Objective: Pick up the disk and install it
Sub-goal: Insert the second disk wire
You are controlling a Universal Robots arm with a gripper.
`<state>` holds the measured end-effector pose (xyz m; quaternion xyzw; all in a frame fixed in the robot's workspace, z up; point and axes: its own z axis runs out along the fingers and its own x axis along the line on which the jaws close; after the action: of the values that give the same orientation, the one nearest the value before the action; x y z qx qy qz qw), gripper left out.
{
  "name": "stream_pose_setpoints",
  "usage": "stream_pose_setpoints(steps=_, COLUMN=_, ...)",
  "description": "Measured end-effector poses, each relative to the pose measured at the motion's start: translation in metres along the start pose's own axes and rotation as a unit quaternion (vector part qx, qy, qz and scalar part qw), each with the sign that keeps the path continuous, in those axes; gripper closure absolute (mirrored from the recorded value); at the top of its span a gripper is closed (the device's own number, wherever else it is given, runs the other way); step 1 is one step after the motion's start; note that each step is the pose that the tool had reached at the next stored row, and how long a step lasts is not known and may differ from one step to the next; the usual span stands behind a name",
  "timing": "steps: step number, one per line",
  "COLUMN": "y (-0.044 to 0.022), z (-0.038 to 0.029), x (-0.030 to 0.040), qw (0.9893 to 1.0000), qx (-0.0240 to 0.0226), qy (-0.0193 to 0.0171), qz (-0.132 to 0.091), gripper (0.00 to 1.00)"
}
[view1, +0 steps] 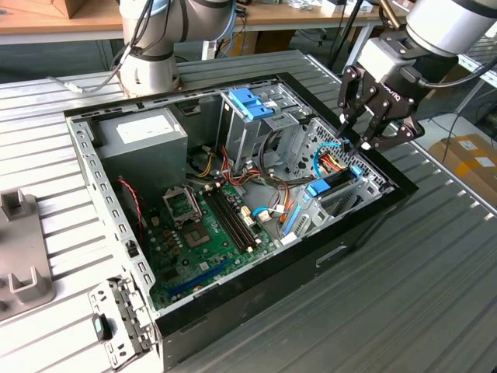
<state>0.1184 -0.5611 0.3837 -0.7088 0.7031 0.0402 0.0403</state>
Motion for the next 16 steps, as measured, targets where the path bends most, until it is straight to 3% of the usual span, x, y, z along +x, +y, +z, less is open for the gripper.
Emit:
stream_pose_setpoints(steps=14, y=0.003, z=0.0019, x=0.0002, qw=1.0, qx=0.0, qy=0.0002, qz=0.0, gripper=0.58)
stream_pose_setpoints(steps=15, y=0.0031, z=0.002, x=0.0002, qw=1.0, qx=0.0, qy=0.0002, qz=0.0, gripper=0.59)
stream_pose_setpoints(steps=16, y=0.0031, z=0.002, x=0.0002, qw=1.0, qx=0.0, qy=0.0002, qz=0.0, gripper=0.73)
